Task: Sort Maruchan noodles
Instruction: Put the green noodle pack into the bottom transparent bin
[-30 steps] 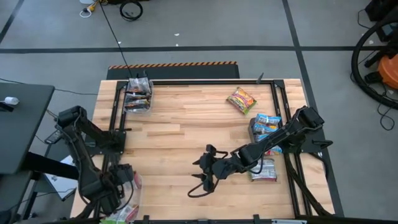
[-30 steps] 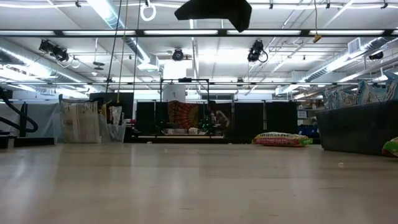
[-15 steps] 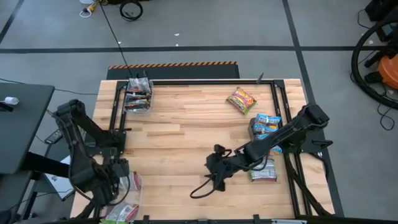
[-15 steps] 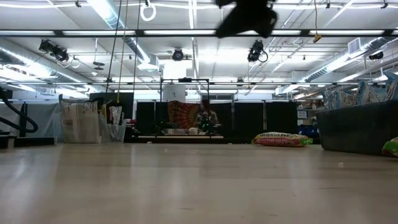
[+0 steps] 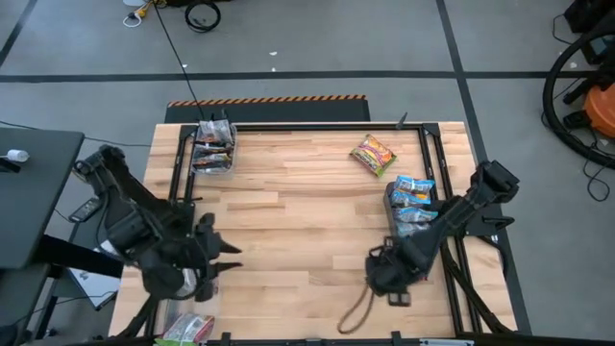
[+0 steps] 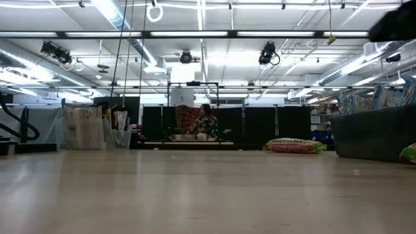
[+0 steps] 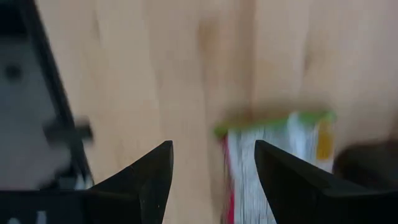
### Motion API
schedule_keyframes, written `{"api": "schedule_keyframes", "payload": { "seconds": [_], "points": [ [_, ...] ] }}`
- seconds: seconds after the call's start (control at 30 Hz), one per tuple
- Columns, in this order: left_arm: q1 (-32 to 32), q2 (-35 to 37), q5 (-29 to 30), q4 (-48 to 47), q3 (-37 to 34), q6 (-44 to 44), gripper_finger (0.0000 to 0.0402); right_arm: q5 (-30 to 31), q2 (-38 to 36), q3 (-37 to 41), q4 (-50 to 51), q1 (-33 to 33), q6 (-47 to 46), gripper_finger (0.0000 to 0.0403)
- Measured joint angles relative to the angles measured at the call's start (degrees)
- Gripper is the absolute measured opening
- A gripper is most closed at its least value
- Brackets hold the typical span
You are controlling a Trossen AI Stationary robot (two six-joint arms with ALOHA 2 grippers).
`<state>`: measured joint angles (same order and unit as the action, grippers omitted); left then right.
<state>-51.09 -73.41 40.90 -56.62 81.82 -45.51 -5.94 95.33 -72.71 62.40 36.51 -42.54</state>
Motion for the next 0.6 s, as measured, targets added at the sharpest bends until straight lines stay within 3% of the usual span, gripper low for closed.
{"api": "schedule_keyframes", "payload": {
  "seconds": [0.23, 0.4, 0.6],
  "points": [
    [6.5, -0.2, 0.7, 9.8, 0.0, 11.0, 0.0134, -3.1, 0.4, 0.2, 12.3, 4.2, 10.5, 0.023],
    [8.7, -1.4, 0.0, 10.5, 0.0, 11.7, 0.0134, -4.2, 0.4, 3.7, 6.9, 4.4, 24.1, 0.023],
    [8.0, -3.9, -1.6, 13.1, -0.1, 11.7, 0.0134, -7.4, 0.4, 11.9, 0.2, 3.4, 29.5, 0.023]
  ]
}}
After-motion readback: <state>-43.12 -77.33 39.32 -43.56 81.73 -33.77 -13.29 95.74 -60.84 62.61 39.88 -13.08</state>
